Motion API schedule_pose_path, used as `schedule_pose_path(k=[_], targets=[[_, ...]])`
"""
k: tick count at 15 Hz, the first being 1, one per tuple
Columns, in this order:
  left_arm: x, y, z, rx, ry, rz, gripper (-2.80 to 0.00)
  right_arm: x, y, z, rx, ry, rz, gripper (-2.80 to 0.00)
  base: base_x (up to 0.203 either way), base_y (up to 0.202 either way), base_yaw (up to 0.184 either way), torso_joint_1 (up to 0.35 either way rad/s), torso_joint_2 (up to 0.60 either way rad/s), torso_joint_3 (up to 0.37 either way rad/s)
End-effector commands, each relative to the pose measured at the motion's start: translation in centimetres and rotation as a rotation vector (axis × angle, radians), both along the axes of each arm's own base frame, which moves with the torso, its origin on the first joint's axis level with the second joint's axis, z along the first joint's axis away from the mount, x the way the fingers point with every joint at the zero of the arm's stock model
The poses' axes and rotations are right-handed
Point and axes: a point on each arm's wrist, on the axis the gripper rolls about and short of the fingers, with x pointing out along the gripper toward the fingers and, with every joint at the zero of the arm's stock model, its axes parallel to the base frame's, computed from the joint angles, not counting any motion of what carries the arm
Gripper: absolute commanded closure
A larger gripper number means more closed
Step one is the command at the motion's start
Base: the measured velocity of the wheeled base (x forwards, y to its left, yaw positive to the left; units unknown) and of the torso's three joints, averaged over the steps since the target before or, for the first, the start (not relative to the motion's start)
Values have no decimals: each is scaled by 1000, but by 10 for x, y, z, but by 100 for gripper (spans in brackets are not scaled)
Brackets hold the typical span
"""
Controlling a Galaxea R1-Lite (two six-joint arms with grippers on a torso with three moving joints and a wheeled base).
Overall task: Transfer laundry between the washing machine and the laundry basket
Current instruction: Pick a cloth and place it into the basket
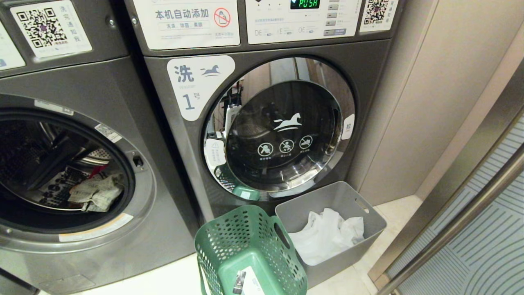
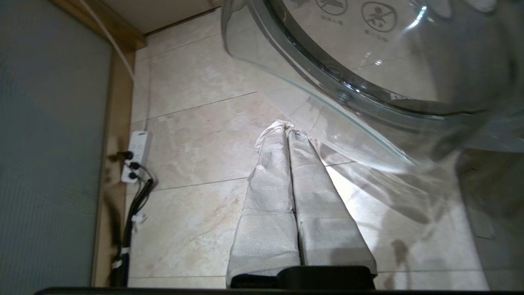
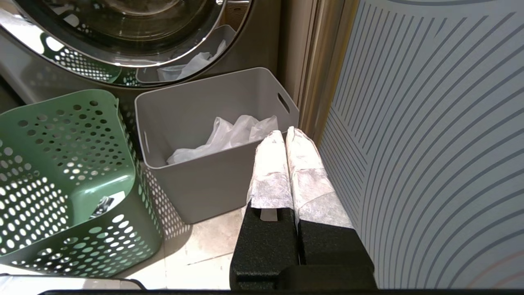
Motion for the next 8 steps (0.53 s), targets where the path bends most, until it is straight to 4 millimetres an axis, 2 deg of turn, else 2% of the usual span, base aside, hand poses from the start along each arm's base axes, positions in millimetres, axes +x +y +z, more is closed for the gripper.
schedule_pose_path(k=[1,2,3,5,6,8], targets=[[-18,-84,51,140,-109,-121,0,0,0,0,-1,1,1,0,0,0,0,0,0,0],[-15,-118,53,155,-145,-228,0,0,0,0,-1,1,1,0,0,0,0,0,0,0],[-6,-147,45,150,-169,-360,0,0,0,0,-1,1,1,0,0,0,0,0,0,0],[4,-206,16,141,-218,-663,0,0,0,0,-1,1,1,0,0,0,0,0,0,0],[1,-236,-9,126,-233,-828,0,0,0,0,-1,1,1,0,0,0,0,0,0,0],[-18,-275,-70,105,-227,-1096,0,0,0,0,-1,1,1,0,0,0,0,0,0,0]])
